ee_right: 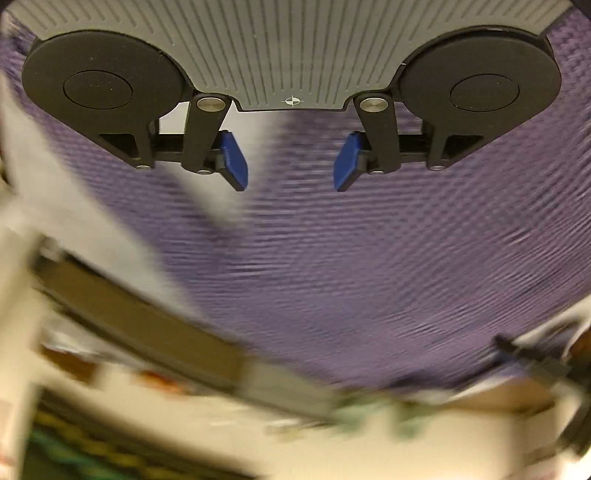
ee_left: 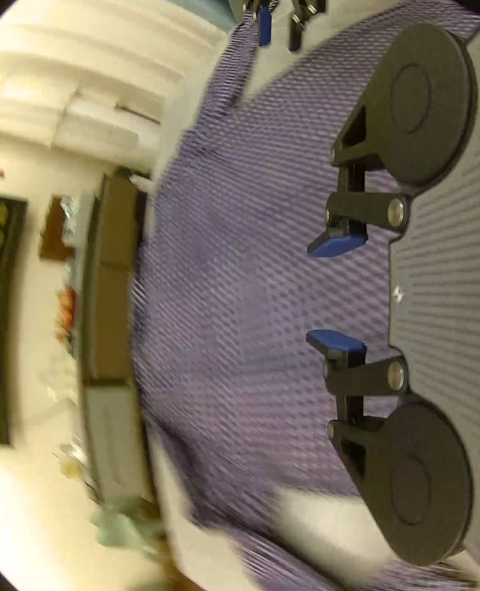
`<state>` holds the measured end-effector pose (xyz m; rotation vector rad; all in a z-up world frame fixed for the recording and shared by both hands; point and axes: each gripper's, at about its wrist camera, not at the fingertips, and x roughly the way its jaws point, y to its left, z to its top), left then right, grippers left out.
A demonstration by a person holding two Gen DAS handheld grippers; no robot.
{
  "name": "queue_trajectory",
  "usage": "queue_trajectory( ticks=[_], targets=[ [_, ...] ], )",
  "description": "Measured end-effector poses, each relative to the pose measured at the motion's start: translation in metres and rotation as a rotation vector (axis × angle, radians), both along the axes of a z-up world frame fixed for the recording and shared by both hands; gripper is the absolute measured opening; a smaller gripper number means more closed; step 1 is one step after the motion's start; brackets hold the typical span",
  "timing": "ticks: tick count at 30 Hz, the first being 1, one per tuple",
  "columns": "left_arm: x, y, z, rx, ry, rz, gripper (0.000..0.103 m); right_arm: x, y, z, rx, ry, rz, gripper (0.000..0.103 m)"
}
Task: Fold clothes
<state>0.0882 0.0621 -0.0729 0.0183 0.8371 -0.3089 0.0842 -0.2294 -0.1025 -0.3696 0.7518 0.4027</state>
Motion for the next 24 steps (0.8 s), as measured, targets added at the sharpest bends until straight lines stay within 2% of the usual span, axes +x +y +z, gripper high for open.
queue_trajectory(
  ticks=[2, 3, 5, 6, 9, 11, 15, 17, 19, 21, 22, 24],
  targets=[
    [-0.028, 0.023, -0.010, 0.013, 0.034, 0.026, 0.043, -0.006, 0.023, -0.019, -0.042, 0.067, 0.041, 0.057],
    [-0.038, 0.028, -0.015, 0.035, 0.047, 0.033, 0.043, -0.009, 0.028, -0.027, -0.056, 0.083, 0.036, 0.061],
    [-0.050, 0.037, -0.022, 0.113, 0.046, 0.053, 0.043, -0.010, 0.019, -0.029, -0.047, 0.064, -0.050, 0.064],
    [-0.059, 0.042, -0.021, 0.117, 0.030, 0.065, 0.043, -0.010, 0.014, -0.030, -0.056, 0.058, -0.106, 0.065],
    [-0.091, 0.056, -0.012, 0.086, -0.031, 0.103, 0.044, -0.018, 0.007, -0.030, -0.210, -0.018, -0.282, 0.064],
    [-0.113, 0.066, -0.005, 0.065, -0.072, 0.128, 0.047, -0.032, 0.011, -0.027, -0.264, -0.066, -0.328, 0.060],
    [-0.160, 0.087, 0.002, 0.068, -0.102, 0.174, 0.056, -0.070, 0.050, -0.008, -0.098, -0.115, -0.193, 0.069],
    [-0.175, 0.096, 0.002, 0.070, -0.091, 0.181, 0.058, -0.084, 0.075, -0.009, -0.036, -0.078, -0.091, 0.072],
    [-0.181, 0.095, -0.007, 0.071, -0.051, 0.159, 0.058, -0.087, 0.097, -0.018, -0.057, -0.046, -0.035, 0.072],
    [-0.185, 0.092, -0.014, 0.082, -0.019, 0.138, 0.058, -0.084, 0.101, -0.030, -0.105, -0.016, -0.035, 0.072],
    [-0.186, 0.088, -0.017, 0.096, -0.010, 0.128, 0.058, -0.080, 0.097, -0.031, -0.112, -0.008, -0.068, 0.078],
    [-0.188, 0.085, -0.019, 0.109, -0.004, 0.113, 0.058, -0.072, 0.087, -0.033, -0.125, 0.008, -0.135, 0.080]
  ],
)
